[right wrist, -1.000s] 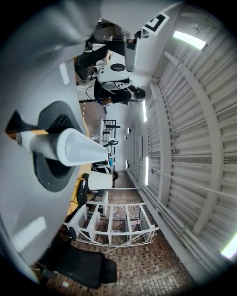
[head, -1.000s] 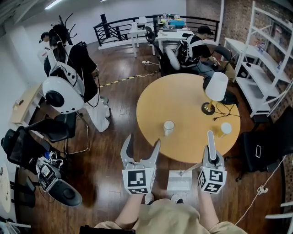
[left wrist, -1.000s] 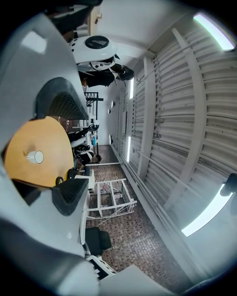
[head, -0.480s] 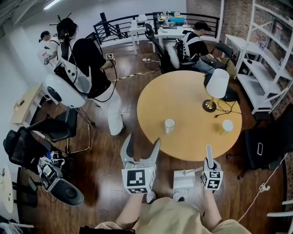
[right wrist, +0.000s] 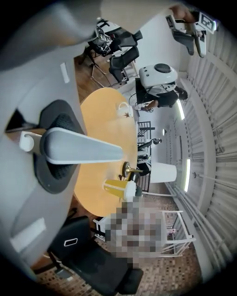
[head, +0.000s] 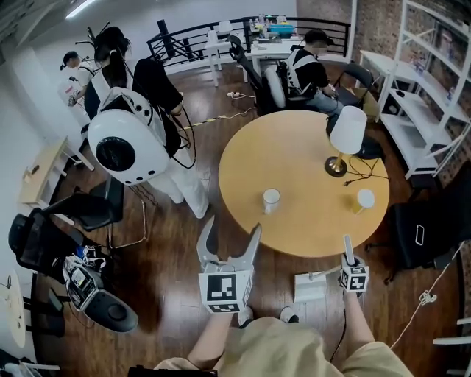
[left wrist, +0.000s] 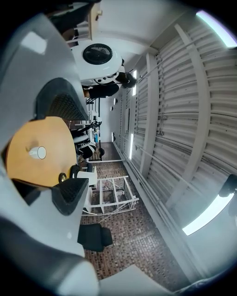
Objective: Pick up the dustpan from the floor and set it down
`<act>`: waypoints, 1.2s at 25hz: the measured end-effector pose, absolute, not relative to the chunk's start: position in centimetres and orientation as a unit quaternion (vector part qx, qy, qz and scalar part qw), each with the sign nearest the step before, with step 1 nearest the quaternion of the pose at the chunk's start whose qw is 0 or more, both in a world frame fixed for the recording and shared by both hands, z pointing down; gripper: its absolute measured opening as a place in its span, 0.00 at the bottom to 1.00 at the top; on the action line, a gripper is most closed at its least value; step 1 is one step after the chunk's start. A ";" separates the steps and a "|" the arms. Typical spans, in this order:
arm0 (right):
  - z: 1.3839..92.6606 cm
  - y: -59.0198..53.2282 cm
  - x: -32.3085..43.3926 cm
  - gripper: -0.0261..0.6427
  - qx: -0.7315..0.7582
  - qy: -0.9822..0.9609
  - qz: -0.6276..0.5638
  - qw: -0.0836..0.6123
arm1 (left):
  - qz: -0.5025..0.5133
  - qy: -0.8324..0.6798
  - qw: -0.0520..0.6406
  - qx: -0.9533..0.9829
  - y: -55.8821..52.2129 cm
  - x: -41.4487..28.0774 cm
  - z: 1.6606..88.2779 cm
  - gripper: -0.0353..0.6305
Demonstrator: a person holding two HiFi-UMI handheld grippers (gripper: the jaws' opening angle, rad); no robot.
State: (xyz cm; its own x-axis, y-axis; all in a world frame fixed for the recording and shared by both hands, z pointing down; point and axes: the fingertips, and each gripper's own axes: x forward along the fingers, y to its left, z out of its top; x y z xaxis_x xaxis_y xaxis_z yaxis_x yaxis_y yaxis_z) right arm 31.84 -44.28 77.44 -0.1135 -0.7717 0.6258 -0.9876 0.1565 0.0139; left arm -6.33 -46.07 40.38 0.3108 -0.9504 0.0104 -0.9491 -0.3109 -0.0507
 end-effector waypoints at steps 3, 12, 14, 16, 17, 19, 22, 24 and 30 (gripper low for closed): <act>79.4 -44.4 32.8 0.14 0.605 -0.714 0.217 0.277 | -0.024 0.587 0.017 -0.809 -46.0 -6.3 40.4 0.62; 81.3 -47.1 34.0 0.17 0.590 -0.727 0.248 0.248 | -0.035 0.591 0.015 -0.806 -46.1 -6.0 41.1 0.62; 81.1 -48.0 33.4 0.26 0.578 -0.738 0.258 0.234 | -0.035 0.588 0.013 -0.808 -46.0 -5.8 41.1 0.62; 81.0 -48.9 32.7 0.41 0.569 -0.745 0.267 0.226 | -0.034 0.588 0.013 -0.808 -45.9 -5.9 41.0 0.62; 81.0 -49.2 32.6 0.45 0.567 -0.745 0.269 0.226 | -0.033 0.588 0.012 -0.808 -45.9 -6.0 40.9 0.62; 81.2 -49.5 33.0 0.46 0.569 -0.740 0.274 0.230 | -0.033 0.588 0.010 -0.808 -46.0 -5.8 41.1 0.62; 81.5 -49.5 34.0 0.49 0.575 -0.737 0.276 0.225 | -0.034 0.588 0.008 -0.808 -46.1 -5.5 41.3 0.62; 81.4 -49.5 33.9 0.50 0.569 -0.743 0.278 0.216 | -0.034 0.589 0.004 -0.808 -46.3 -5.8 41.5 0.62; 81.4 -48.3 34.7 0.52 0.576 -0.736 0.293 0.202 | -0.035 0.587 -0.001 -0.809 -46.1 -6.3 41.9 0.62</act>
State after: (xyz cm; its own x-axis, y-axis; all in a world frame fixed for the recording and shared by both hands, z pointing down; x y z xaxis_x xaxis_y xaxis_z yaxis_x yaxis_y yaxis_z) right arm 34.71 -48.35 81.38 -0.2548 -0.7287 0.6356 -0.9662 0.1648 -0.1984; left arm -6.32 -46.11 41.92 0.3083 -0.9495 0.0583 -0.9497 -0.3108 -0.0397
